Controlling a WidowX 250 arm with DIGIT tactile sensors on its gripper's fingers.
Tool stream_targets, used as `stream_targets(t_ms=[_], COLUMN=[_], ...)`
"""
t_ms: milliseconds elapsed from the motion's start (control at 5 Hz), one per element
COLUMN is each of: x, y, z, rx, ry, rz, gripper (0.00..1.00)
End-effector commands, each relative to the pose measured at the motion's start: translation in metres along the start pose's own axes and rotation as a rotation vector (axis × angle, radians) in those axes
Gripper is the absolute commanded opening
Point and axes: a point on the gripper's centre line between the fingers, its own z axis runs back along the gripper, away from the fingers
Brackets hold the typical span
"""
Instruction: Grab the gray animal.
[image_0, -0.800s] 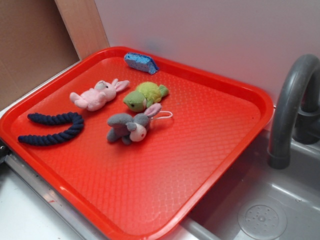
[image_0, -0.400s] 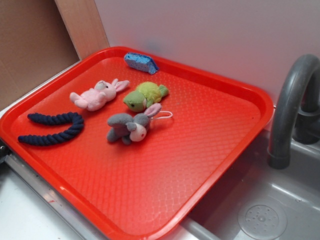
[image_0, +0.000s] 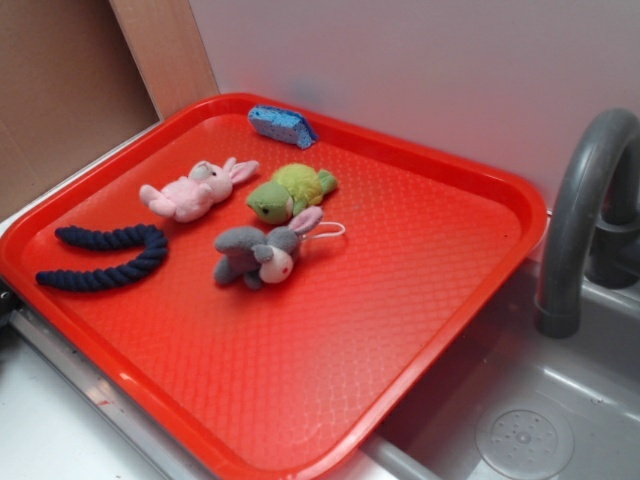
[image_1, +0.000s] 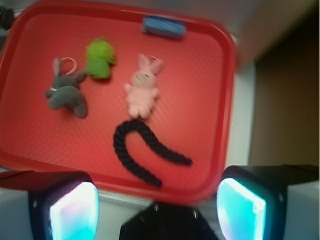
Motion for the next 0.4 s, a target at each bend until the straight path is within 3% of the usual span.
stream_targets(t_ms=[0, 200], x=[0.020, 0.021], y=[-0.059, -0.089], z=[-0.029, -0.048], rx=[-0.059, -0.085], ry=[-0.044, -0.006], rz=[-0.311, -0.414], gripper=[1.00, 1.00])
